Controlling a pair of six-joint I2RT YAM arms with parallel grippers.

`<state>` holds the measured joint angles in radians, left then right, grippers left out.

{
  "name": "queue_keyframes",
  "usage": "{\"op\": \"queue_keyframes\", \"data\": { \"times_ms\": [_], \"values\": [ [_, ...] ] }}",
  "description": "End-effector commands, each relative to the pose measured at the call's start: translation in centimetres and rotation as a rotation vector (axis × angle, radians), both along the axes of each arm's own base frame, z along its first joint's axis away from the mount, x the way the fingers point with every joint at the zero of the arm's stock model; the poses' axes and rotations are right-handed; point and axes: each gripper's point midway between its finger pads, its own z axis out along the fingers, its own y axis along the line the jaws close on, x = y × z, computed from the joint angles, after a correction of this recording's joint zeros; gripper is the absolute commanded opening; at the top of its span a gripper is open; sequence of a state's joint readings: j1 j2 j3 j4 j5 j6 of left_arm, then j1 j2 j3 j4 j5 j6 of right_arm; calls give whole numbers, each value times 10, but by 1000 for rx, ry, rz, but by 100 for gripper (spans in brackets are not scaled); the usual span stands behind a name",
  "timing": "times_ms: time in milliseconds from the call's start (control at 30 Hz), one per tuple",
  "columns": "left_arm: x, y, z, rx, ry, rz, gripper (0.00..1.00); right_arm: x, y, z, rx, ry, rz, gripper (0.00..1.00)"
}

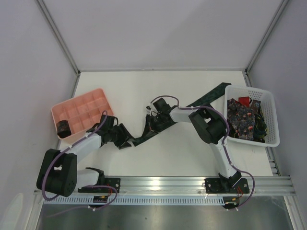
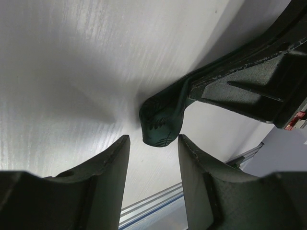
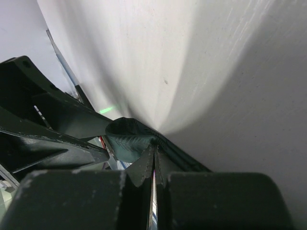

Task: Roll the ties
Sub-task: Roll the tie

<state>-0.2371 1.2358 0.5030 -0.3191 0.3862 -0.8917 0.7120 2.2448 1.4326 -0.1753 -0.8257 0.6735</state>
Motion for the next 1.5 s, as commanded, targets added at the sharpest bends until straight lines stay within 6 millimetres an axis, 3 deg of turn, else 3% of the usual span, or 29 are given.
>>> {"op": "queue_keyframes", "data": {
  "times_ms": [0, 433, 633, 733, 933, 1300, 1467],
  "values": [
    [6, -5, 0, -38, -15, -3, 51, 7, 2, -6, 1, -20, -24, 2],
    [20, -1, -20, 17, -1, -10, 48, 6, -4, -12, -4, 19, -33, 0],
    [16, 1, -32, 34, 37, -10, 30, 7, -9, -11, -31, 19, -30, 0],
    [13, 7, -33, 73, 50, -13, 14, 10, -14, -13, -70, 2, -17, 0],
    [7, 13, -36, 114, 80, -14, 8, 20, -23, -9, -100, -52, 7, 1],
    [7, 13, -28, 110, 58, -7, 6, 14, -27, -29, -144, -34, 18, 1],
    [13, 9, -3, 126, 5, -40, 6, 8, -22, -36, -155, -14, 17, 0]
  ]
}}
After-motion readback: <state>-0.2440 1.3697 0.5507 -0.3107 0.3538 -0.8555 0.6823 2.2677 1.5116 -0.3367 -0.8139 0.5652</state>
